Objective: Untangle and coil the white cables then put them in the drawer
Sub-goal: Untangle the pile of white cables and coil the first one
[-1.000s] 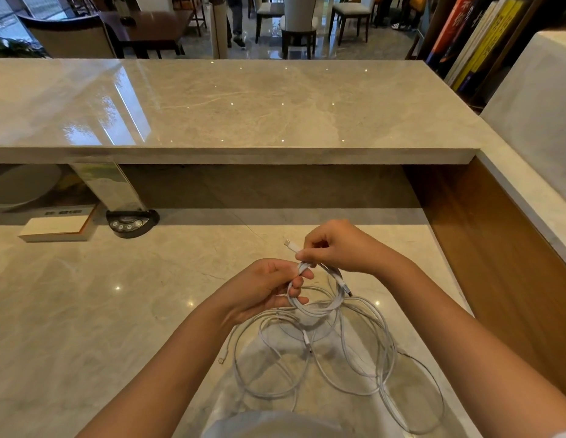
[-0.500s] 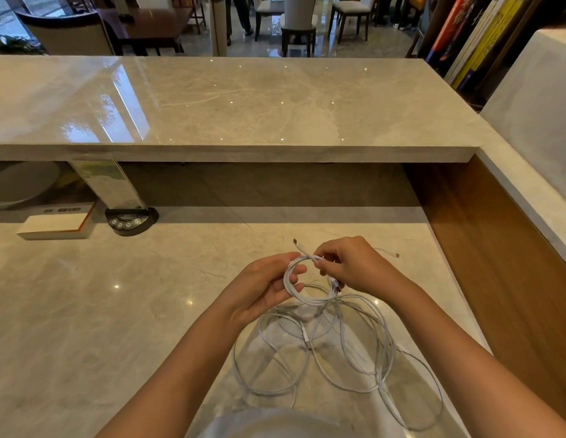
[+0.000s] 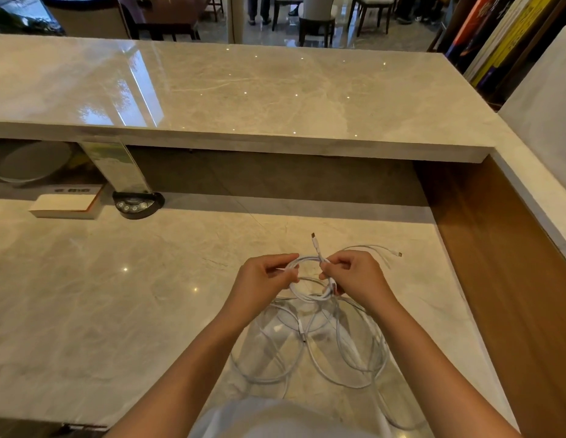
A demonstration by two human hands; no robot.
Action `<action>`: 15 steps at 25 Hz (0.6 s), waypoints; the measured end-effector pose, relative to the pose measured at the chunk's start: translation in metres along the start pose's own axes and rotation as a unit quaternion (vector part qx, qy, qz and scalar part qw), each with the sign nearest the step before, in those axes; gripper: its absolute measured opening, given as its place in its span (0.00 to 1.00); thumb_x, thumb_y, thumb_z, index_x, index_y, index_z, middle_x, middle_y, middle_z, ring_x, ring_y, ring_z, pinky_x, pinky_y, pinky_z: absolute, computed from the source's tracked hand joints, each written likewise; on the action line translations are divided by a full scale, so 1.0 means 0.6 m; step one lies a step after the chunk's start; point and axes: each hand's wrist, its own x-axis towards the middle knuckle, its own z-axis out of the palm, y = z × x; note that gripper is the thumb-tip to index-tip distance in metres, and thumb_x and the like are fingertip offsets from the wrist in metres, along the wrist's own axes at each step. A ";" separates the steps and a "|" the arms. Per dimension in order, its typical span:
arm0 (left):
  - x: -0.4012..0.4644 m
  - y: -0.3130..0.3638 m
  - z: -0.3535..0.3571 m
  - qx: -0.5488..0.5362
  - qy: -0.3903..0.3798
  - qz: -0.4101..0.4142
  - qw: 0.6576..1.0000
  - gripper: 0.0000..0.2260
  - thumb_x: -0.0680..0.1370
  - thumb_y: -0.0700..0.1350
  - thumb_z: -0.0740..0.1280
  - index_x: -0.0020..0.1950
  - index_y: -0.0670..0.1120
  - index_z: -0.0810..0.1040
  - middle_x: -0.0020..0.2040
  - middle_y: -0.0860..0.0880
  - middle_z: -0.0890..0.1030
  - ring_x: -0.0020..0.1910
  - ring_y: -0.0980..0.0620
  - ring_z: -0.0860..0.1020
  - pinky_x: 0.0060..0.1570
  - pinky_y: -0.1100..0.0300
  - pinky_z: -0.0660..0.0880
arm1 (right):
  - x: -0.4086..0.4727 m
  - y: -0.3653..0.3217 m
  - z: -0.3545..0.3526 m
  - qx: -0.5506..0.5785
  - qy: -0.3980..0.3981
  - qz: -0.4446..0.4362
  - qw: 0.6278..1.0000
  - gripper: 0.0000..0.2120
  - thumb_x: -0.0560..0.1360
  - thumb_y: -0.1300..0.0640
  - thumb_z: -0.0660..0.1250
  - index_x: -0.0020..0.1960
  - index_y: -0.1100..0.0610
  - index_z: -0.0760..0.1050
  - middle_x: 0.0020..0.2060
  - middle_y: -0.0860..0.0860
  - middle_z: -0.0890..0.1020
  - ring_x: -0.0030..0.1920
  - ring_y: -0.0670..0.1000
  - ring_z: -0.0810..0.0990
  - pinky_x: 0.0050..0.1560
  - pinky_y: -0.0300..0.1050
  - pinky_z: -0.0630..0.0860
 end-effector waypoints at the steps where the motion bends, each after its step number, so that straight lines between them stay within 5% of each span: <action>1: -0.007 -0.004 0.006 0.025 0.020 0.005 0.999 0.17 0.72 0.38 0.71 0.60 0.51 0.78 0.52 0.50 0.83 0.41 0.57 0.83 0.43 0.62 0.80 | 0.000 0.002 0.001 0.008 0.018 -0.002 1.000 0.07 0.73 0.61 0.68 0.38 0.59 0.81 0.30 0.52 0.83 0.21 0.44 0.75 0.27 0.36 0.75; 7: -0.038 -0.046 0.016 0.047 0.162 0.013 0.986 0.16 0.71 0.35 0.70 0.55 0.50 0.80 0.55 0.51 0.81 0.40 0.59 0.80 0.46 0.61 0.79 | 0.001 0.012 0.026 0.133 -0.051 0.045 0.989 0.04 0.72 0.62 0.70 0.39 0.61 0.79 0.32 0.56 0.83 0.24 0.44 0.79 0.28 0.38 0.77; 15: -0.105 -0.101 -0.031 0.194 0.206 0.071 0.956 0.15 0.73 0.33 0.67 0.56 0.45 0.81 0.54 0.50 0.80 0.45 0.58 0.78 0.42 0.73 0.73 | -0.024 0.028 0.120 0.115 -0.093 0.073 0.986 0.05 0.70 0.64 0.71 0.36 0.62 0.78 0.31 0.57 0.82 0.24 0.47 0.77 0.29 0.40 0.77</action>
